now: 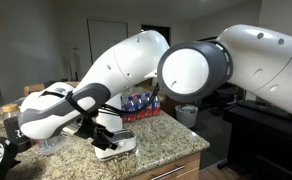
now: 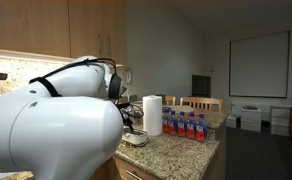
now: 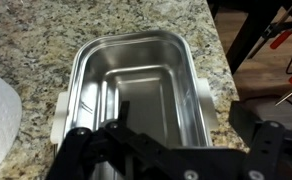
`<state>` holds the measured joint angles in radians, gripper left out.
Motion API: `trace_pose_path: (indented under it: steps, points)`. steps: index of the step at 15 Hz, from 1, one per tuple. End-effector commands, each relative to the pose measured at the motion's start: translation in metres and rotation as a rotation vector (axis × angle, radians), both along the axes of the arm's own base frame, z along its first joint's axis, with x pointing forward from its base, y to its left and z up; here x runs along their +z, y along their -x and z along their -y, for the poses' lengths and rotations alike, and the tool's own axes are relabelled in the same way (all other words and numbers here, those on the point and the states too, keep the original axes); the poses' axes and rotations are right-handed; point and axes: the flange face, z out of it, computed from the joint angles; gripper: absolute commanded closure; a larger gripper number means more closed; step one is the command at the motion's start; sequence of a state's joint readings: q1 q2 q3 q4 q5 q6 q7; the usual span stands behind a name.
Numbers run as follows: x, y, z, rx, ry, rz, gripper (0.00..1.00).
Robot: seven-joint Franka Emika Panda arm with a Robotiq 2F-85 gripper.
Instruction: Pick up the bowl and put it on the object
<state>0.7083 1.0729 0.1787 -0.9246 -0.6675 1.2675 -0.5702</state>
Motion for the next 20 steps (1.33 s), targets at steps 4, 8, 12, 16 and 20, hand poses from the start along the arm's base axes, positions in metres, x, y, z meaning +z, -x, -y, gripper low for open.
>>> trace_pose_path:
  steps: [4,8,12,16,20]
  points:
    - [0.014,-0.007,0.028,0.058,-0.195,0.042,0.00]
    - [0.016,-0.008,0.040,0.137,-0.343,0.065,0.00]
    - [0.020,0.008,0.056,0.181,-0.437,0.083,0.00]
    - [0.027,0.028,0.083,0.163,-0.474,0.116,0.00]
    - [0.038,0.048,0.113,0.179,-0.544,0.183,0.00]
